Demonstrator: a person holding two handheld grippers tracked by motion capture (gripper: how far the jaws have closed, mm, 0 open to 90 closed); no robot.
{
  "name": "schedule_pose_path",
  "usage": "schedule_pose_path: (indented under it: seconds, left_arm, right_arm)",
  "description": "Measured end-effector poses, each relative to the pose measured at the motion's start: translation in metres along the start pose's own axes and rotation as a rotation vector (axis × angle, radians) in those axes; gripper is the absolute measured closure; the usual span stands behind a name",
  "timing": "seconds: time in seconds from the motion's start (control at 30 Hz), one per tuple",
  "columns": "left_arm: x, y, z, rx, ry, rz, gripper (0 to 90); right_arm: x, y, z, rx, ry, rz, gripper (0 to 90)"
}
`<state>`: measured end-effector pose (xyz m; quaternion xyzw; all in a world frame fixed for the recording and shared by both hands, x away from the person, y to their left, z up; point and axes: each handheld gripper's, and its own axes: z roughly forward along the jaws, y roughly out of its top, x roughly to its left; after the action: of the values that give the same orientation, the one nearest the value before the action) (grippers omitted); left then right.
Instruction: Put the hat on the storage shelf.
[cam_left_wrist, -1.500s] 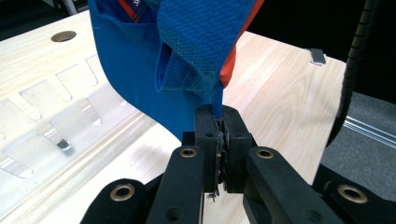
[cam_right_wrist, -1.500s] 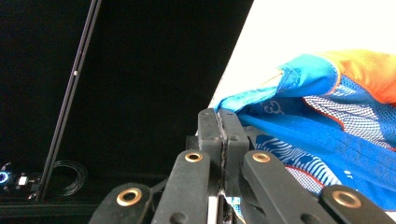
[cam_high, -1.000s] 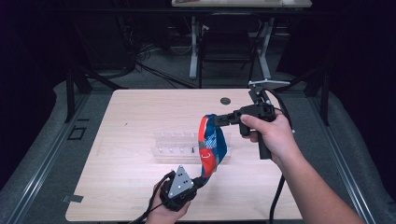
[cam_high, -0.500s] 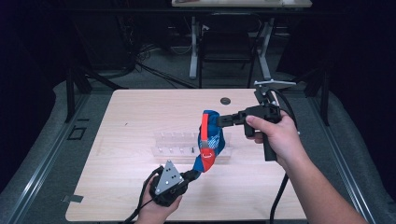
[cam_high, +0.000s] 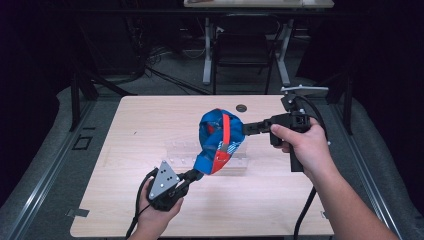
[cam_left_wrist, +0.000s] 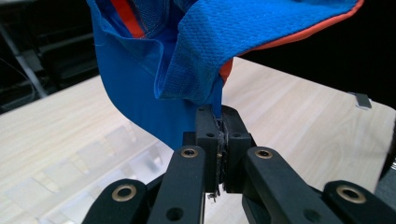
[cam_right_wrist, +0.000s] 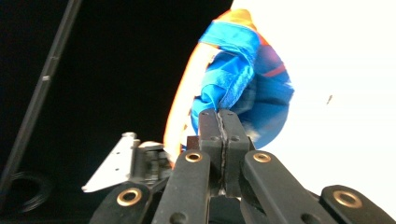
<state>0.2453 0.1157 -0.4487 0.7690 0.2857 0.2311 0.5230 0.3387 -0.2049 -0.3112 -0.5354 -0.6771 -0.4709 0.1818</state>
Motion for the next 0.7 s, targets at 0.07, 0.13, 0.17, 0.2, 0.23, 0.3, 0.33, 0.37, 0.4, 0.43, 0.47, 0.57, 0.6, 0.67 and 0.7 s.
schedule_pose_path:
  seconds: [0.07, 0.13, 0.17, 0.2, 0.23, 0.3, 0.33, 0.37, 0.4, 0.43, 0.47, 0.57, 0.6, 0.67, 0.7]
  left_arm:
    - [0.002, 0.003, -0.002, -0.010, 0.008, -0.002, 88.6]
    - [0.004, 0.005, -0.003, -0.013, 0.012, 0.002, 88.7]
    - [0.005, 0.007, -0.003, -0.012, 0.012, 0.007, 88.7]
    - [0.006, 0.008, -0.003, -0.015, 0.012, 0.012, 88.7]
    - [0.007, 0.009, -0.003, -0.013, 0.013, 0.011, 88.7]
    - [0.008, 0.012, -0.003, -0.016, 0.013, 0.017, 88.7]
    - [0.009, 0.013, -0.002, -0.016, 0.015, 0.018, 88.6]
    - [0.010, 0.015, -0.002, -0.018, 0.016, 0.018, 88.6]
    - [0.011, 0.016, -0.002, -0.019, 0.015, 0.017, 88.6]
    - [0.012, 0.017, -0.002, -0.021, 0.016, 0.016, 88.7]
    - [0.013, 0.019, -0.002, -0.024, 0.015, 0.010, 88.6]
    - [0.020, 0.025, -0.003, -0.036, 0.015, -0.009, 88.6]
    - [0.020, 0.025, -0.003, -0.036, 0.015, -0.009, 88.7]
    - [0.023, 0.028, -0.002, -0.036, 0.015, -0.007, 88.6]
    - [0.024, 0.029, -0.002, -0.035, 0.018, -0.010, 88.7]
  right_arm:
    - [-0.002, 0.000, -0.001, -0.008, -0.017, 0.003, 89.9]
    - [-0.004, 0.000, -0.002, -0.014, -0.032, 0.005, 89.9]
    - [-0.005, 0.000, -0.003, -0.011, -0.044, 0.000, 89.9]
    - [-0.006, -0.001, -0.003, -0.013, -0.052, -0.001, 89.8]
    - [-0.006, -0.001, -0.003, -0.015, -0.055, 0.000, 89.8]
    - [-0.007, -0.001, -0.003, -0.016, -0.053, 0.001, 89.5]
    - [-0.008, -0.001, -0.003, -0.018, -0.054, 0.003, 89.4]
    - [-0.009, -0.001, -0.003, -0.016, -0.054, 0.001, 89.0]
    - [-0.009, -0.001, -0.003, -0.017, -0.053, 0.004, 88.4]
    - [-0.010, -0.001, -0.003, -0.017, -0.051, 0.006, 87.5]
    - [-0.011, -0.001, -0.003, -0.021, -0.051, 0.011, 85.6]
    - [-0.014, -0.002, -0.004, -0.021, -0.044, 0.017, 83.0]
    - [-0.014, -0.002, -0.004, -0.021, -0.044, 0.017, 83.0]
    - [-0.016, -0.003, -0.005, -0.021, -0.053, 0.018, 82.9]
    - [-0.017, -0.003, -0.005, -0.016, -0.059, 0.014, 83.4]
